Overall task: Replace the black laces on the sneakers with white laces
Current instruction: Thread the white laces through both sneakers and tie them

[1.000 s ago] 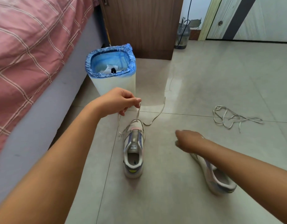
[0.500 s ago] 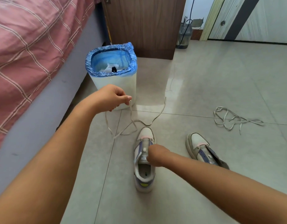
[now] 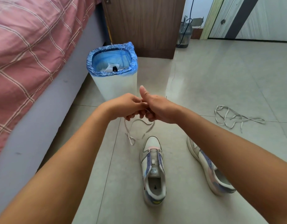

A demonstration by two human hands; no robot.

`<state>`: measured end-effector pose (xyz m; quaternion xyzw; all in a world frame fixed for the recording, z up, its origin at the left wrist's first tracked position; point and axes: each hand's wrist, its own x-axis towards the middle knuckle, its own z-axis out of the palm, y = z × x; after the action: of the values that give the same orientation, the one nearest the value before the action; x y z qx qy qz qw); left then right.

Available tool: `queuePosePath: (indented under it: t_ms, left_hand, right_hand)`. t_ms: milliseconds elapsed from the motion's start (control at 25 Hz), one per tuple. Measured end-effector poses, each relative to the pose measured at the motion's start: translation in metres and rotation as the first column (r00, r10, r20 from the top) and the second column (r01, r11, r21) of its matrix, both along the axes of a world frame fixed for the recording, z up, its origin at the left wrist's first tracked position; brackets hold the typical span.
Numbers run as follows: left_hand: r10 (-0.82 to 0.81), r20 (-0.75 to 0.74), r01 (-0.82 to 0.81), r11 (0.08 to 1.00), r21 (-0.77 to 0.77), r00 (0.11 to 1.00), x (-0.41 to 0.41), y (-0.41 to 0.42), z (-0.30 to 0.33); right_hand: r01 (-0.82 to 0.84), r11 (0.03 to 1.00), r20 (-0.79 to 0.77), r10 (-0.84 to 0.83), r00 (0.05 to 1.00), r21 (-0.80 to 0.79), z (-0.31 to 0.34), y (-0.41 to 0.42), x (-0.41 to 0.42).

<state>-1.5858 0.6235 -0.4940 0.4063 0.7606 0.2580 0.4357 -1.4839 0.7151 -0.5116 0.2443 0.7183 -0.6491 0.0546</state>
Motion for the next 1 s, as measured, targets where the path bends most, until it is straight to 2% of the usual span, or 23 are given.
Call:
queuePosePath:
  t_ms: [200, 280, 360, 440, 520, 640, 880, 1000]
  left_hand:
    - [0.094, 0.069, -0.094, 0.995, -0.016, 0.993, -0.020, -0.017, -0.001]
    - [0.149, 0.101, -0.150, 0.989, 0.000, 0.984, -0.033, -0.028, -0.004]
    - [0.227, 0.155, -0.231, 0.973, 0.008, 0.962, -0.048, -0.043, -0.009]
    - [0.317, 0.202, -0.326, 0.945, 0.011, 0.927, -0.063, -0.059, -0.015]
    - [0.414, 0.236, -0.427, 0.904, 0.002, 0.879, -0.075, -0.075, -0.020]
    - [0.539, 0.287, -0.557, 0.830, -0.022, 0.792, -0.087, -0.092, -0.029]
    - [0.720, 0.383, -0.752, 0.653, -0.093, 0.578, -0.106, -0.123, -0.051]
    - [0.773, 0.397, -0.806, 0.579, -0.124, 0.495, -0.112, -0.143, -0.061]
  right_hand:
    - [0.027, 0.987, 0.056, -0.037, 0.998, 0.157, -0.004, 0.035, 0.028]
    - [0.090, 0.992, 0.028, -0.093, 0.995, 0.084, -0.006, 0.056, 0.046]
    - [0.267, 0.962, 0.017, -0.266, 0.964, -0.057, -0.010, 0.081, 0.064]
    - [0.423, 0.886, 0.015, -0.428, 0.903, -0.191, -0.013, 0.106, 0.083]
    - [0.541, 0.769, -0.002, -0.576, 0.817, -0.339, -0.017, 0.129, 0.099]
    - [0.635, 0.593, -0.018, -0.738, 0.674, -0.495, -0.026, 0.152, 0.120]
    - [0.719, 0.324, 0.010, -0.908, 0.418, -0.615, -0.041, 0.180, 0.151]
    - [0.718, 0.282, 0.003, -0.930, 0.368, -0.636, -0.041, 0.190, 0.162]
